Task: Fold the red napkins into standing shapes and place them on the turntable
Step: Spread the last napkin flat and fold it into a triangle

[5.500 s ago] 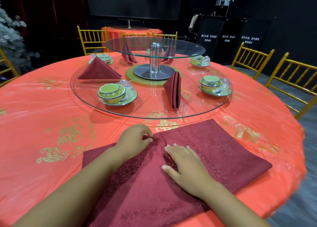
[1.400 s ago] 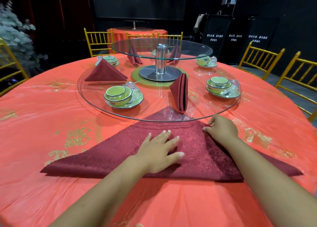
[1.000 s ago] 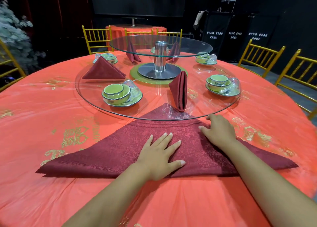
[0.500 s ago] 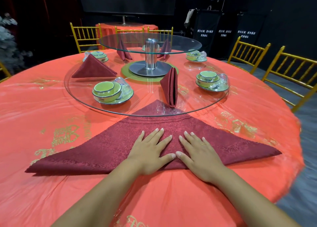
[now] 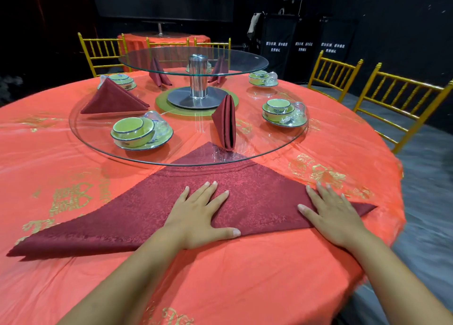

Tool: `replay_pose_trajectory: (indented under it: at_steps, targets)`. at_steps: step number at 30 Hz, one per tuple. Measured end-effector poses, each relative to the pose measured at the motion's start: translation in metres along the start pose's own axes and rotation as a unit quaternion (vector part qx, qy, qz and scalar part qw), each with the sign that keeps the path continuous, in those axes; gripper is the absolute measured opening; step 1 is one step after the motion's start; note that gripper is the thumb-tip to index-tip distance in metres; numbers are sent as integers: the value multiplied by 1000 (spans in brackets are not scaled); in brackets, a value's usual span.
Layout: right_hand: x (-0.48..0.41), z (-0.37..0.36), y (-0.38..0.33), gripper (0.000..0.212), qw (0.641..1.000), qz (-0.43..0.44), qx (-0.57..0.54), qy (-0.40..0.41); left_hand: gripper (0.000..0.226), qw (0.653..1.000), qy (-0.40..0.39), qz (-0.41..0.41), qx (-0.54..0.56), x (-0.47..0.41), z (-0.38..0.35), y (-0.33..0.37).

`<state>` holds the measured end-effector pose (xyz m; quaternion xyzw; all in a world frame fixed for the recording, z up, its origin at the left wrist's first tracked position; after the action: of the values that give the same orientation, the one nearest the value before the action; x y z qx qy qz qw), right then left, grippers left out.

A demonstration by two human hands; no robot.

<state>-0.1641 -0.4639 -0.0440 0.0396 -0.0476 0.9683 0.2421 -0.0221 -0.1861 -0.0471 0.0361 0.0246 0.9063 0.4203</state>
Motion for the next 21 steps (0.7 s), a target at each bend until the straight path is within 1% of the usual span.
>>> replay_pose_trajectory:
  at_steps: [3,6,9,12,15,17,20,21]
  targets:
    - [1,5,-22,75,1000,13,-3,23,116,1000,3,0,3,-1,-1,0]
    - [5,12,-63,72,994,82,-50,60,117,1000,5,0,1,-1,-1,0]
    - [6,13,-108,69,982,152,-81,75,117,1000,9,3,2,-1,-1,0]
    - [4,4,-135,66,978,180,-83,57,115,1000,14,2,1,-1,-1,1]
    - [3,-10,-138,64,982,174,-67,30,109,1000,14,-1,-1,2,1,3]
    - [2,-13,-137,64,983,170,-61,29,100,999,49,-5,-19,6,7,5]
    - [1,-14,-137,64,983,170,-54,30,88,987,140,-27,-73,13,18,17]
    - [1,-14,-137,64,983,173,-49,29,88,987,146,-27,-63,15,19,23]
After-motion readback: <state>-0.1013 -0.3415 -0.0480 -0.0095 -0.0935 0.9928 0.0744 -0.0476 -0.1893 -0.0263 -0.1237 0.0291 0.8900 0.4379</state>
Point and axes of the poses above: each hand's wrist, its own x-axis away from the middle knuckle, its own z-axis out of the back of the hand, y = z × x, the point moved 3 cm from there along -x, towards the middle knuckle, and after that the axes turned 1 degree about -x, right-handed, at the moved point
